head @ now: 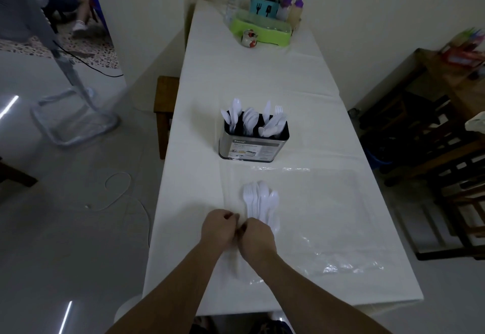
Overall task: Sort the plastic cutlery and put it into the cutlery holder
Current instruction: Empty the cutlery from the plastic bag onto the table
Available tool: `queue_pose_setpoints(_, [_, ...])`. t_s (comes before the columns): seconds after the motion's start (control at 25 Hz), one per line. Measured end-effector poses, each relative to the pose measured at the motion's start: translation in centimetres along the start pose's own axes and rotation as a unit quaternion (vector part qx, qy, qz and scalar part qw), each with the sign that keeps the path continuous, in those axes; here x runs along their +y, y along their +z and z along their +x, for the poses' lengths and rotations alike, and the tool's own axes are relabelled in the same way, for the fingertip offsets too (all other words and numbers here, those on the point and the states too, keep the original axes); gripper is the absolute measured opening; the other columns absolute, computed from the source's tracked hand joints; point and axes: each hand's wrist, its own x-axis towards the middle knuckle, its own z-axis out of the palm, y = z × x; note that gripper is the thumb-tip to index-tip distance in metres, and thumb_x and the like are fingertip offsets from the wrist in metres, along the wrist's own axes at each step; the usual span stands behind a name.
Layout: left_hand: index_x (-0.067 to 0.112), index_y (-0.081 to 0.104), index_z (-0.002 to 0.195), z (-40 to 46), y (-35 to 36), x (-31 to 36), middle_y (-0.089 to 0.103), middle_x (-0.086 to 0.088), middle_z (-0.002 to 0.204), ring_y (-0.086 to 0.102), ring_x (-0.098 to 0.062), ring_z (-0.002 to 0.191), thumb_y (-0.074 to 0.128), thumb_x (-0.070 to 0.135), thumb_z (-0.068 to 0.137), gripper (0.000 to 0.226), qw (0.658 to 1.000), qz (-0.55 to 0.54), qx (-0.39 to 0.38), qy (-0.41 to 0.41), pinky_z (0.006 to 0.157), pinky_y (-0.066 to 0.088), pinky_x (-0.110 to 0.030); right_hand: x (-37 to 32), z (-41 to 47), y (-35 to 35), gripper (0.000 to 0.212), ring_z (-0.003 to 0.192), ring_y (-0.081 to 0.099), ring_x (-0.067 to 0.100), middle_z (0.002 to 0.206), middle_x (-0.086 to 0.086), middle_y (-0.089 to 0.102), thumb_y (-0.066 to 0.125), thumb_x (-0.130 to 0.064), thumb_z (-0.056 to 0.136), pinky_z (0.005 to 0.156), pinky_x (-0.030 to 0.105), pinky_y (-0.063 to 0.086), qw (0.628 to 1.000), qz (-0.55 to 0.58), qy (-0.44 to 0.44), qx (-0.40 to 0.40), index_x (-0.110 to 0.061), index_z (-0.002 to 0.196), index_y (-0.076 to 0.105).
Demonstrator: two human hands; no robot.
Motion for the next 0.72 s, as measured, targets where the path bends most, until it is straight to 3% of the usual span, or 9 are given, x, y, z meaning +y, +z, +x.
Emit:
queue_pose_setpoints(0.08, [-0.002,0.070,0.070,0.1,0.3,0.3,0.071,-0.020,0.073,0.064,-0.025,0.061,0.061,0.022,0.092,0.034,1.000,-0.019,-0.012,-0.012,0.060,0.051,-0.030,0.5,-0.2,0.0,0.015,0.075,0.059,0.017,0.086,0.001,0.068,0.052,-0.023,0.094,0.063,0.025,0.046,1.000,0.016,0.007,0.007,-0.018,0.085,0.063])
queue_pose_setpoints(0.2, [-0.001,0.074,0.078,0.1,0.3,0.2,0.073,-0.017,0.076,0.064,-0.020,0.057,0.063,0.021,0.092,0.028,0.997,-0.066,-0.021,-0.024,0.053,0.052,-0.022,1.2,-0.5,-0.5,0.019,0.071,0.057,0.015,0.073,-0.005,0.060,0.054,-0.029,0.093,0.054,0.020,0.038,0.998,0.068,-0.002,0.015,-0.020,0.077,0.059])
queue_pose_setpoints(0.32, [0.005,0.074,0.073,0.1,0.1,-0.1,0.073,-0.011,0.067,0.068,-0.022,0.059,0.071,0.026,0.088,0.026,0.990,-0.123,-0.031,-0.053,0.061,0.058,-0.030,1.5,-0.9,-1.4,0.024,0.073,0.056,0.013,0.078,-0.006,0.061,0.055,-0.038,0.093,0.057,0.021,0.038,0.993,0.113,-0.008,0.016,-0.018,0.082,0.061])
queue_pose_setpoints(0.44, [0.003,0.074,0.075,0.4,0.0,-0.6,0.074,-0.015,0.069,0.069,-0.027,0.061,0.078,0.026,0.083,0.024,0.984,-0.159,-0.035,-0.077,0.067,0.062,-0.040,1.8,-0.9,-1.6,0.020,0.076,0.058,0.015,0.078,-0.006,0.061,0.055,-0.034,0.092,0.065,0.025,0.045,0.993,0.119,0.001,0.021,-0.017,0.085,0.063])
queue_pose_setpoints(0.6, [-0.004,0.074,0.081,0.6,-0.5,-1.2,0.075,-0.021,0.079,0.073,-0.034,0.074,0.069,0.017,0.090,0.023,0.969,-0.219,-0.078,-0.088,0.071,0.061,-0.040,2.3,-0.6,-1.6,0.019,0.079,0.067,0.025,0.079,0.002,0.067,0.054,-0.033,0.091,0.073,0.045,0.059,0.983,0.178,0.041,0.032,-0.022,0.076,0.055])
queue_pose_setpoints(0.72, [-0.001,0.074,0.076,0.9,-0.3,-0.8,0.075,-0.016,0.072,0.073,-0.034,0.072,0.065,0.015,0.093,0.025,0.979,-0.175,-0.069,-0.080,0.069,0.062,-0.041,2.3,-1.2,-2.4,0.017,0.079,0.064,0.022,0.080,0.000,0.065,0.056,-0.030,0.093,0.070,0.033,0.053,0.986,0.154,0.023,0.058,-0.020,0.080,0.053])
